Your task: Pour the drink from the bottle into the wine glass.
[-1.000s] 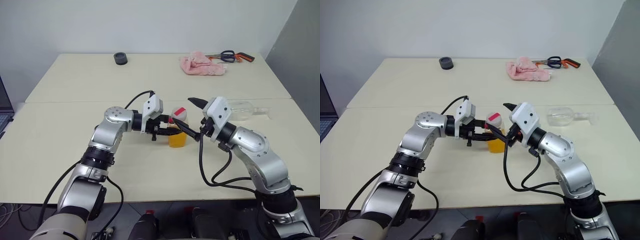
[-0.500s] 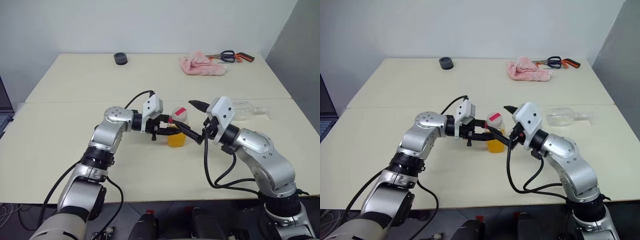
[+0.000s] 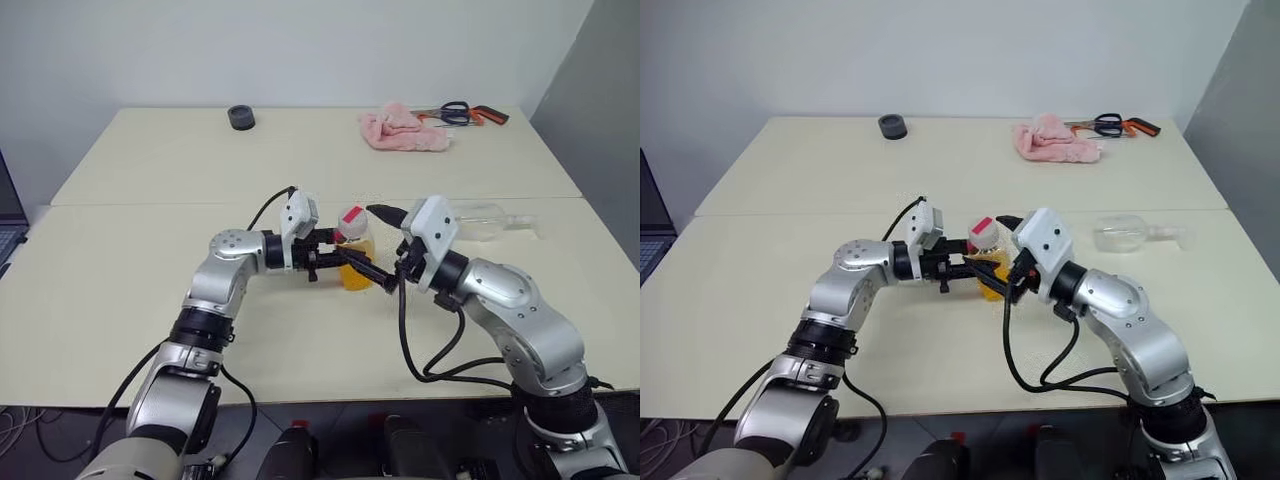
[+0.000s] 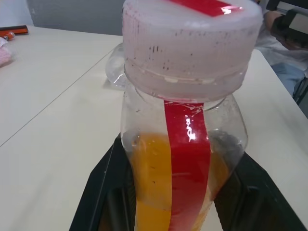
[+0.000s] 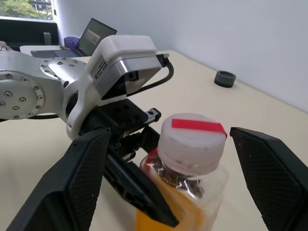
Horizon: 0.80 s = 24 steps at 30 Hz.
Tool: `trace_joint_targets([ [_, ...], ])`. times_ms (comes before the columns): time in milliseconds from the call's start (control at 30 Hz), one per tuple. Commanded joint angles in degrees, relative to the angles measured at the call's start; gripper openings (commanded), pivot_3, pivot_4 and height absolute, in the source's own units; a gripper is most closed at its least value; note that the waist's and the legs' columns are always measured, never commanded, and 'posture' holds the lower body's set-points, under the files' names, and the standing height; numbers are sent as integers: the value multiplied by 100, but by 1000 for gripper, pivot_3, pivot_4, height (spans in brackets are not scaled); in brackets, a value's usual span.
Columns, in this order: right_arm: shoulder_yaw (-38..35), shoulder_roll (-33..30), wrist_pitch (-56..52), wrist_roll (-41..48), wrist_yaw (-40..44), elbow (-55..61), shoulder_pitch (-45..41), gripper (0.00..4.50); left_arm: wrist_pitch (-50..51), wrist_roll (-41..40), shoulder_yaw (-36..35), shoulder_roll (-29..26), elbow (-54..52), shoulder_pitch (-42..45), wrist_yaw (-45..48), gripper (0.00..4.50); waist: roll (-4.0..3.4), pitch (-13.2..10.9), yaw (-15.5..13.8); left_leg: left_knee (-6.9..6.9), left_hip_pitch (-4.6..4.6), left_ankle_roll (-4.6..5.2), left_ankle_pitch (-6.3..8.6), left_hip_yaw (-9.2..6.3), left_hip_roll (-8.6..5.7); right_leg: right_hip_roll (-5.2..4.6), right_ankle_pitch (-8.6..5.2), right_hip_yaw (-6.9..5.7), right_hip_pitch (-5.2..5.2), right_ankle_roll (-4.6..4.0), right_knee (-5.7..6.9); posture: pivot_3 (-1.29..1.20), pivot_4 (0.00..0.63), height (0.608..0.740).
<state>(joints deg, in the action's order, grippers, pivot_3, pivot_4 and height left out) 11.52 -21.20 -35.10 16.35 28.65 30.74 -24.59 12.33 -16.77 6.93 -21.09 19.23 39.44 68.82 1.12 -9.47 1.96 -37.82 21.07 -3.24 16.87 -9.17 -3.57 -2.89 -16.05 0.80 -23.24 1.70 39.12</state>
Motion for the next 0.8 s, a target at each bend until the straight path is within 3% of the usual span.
trace_joint_targets([
  [33,142,75,293,-287,-91,-105,-223,4239,-64,18,60,-118,-178,0,139,1670,0,0,2,0,0,0,0,1,0,0,0,0,0,0,0,0,150,740],
  [300,80,326,381,-447,-227,-373,-378,4239,-137,68,80,-165,-155,59,178,1670,-1,1,2,0,-1,0,0,1,0,0,0,1,0,0,0,0,150,740],
  [700,-107,341,-288,160,-101,-42,-228,4239,-158,114,63,-152,-180,127,113,1670,-1,1,2,0,-1,0,0,0,0,0,1,1,0,-1,0,0,150,740],
  [800,-97,392,-270,155,-146,-46,-232,3637,-157,124,61,-147,-189,133,110,1670,-1,1,2,1,-1,0,0,0,0,0,1,1,0,-1,0,0,150,740],
])
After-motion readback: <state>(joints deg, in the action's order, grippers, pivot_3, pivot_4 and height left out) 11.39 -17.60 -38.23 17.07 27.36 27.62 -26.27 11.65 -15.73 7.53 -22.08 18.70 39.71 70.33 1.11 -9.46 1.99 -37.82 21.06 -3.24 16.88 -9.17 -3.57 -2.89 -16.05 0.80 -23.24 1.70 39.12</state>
